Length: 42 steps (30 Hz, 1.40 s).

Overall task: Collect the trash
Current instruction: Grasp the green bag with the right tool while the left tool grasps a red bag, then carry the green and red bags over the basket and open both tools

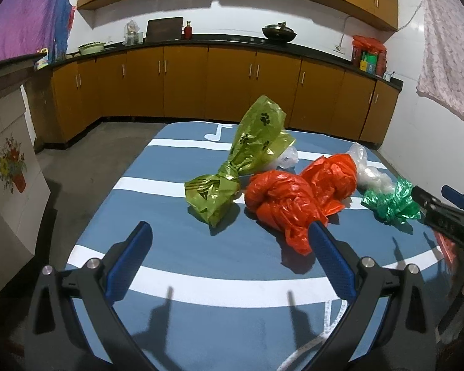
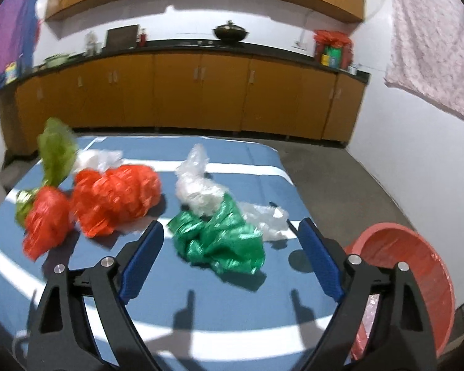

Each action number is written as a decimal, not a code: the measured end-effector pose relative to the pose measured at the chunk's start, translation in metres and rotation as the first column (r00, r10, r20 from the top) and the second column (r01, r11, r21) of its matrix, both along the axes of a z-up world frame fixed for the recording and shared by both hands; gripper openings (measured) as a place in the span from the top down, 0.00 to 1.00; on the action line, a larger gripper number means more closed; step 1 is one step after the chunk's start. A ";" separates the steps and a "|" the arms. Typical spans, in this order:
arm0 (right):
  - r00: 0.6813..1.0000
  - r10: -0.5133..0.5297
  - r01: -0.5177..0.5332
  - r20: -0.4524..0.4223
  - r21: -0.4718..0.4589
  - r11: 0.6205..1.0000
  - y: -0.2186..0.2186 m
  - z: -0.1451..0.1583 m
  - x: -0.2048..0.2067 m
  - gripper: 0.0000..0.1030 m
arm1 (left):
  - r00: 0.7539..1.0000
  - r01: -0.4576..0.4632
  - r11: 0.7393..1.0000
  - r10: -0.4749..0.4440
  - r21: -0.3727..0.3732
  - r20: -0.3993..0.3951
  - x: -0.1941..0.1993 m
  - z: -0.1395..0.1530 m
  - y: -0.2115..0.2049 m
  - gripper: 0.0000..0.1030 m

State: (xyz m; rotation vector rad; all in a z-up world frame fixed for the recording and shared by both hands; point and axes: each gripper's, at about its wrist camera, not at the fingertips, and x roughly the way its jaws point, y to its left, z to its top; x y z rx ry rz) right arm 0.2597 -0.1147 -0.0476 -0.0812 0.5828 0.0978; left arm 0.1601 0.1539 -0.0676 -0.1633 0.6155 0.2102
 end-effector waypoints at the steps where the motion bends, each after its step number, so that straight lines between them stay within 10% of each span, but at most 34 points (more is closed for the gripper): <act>1: 1.000 -0.009 0.009 -0.007 0.018 1.000 -0.002 0.000 0.003 0.14 | 1.000 -0.002 1.000 0.002 -0.004 -0.001 0.001 -0.001 0.001 0.04; 6: 0.994 0.029 -0.026 -0.102 0.028 0.999 0.000 -0.014 0.019 0.16 | 1.000 0.008 1.000 -0.009 -0.020 -0.009 0.010 -0.005 0.002 0.04; 13: 0.966 0.126 -0.118 -0.226 0.048 0.992 0.014 -0.036 0.025 0.44 | 1.000 0.029 0.999 -0.029 -0.028 -0.005 0.020 -0.006 -0.005 0.04; 37: 0.941 0.209 -0.176 -0.266 0.143 0.974 -0.003 -0.038 0.002 0.63 | 0.993 0.051 0.997 -0.057 -0.059 -0.099 0.085 -0.017 -0.042 0.05; 42: 0.944 0.197 -0.158 -0.263 0.164 0.974 -0.019 -0.037 -0.011 0.63 | 0.985 0.042 0.995 -0.056 -0.088 -0.164 0.098 -0.030 -0.041 0.34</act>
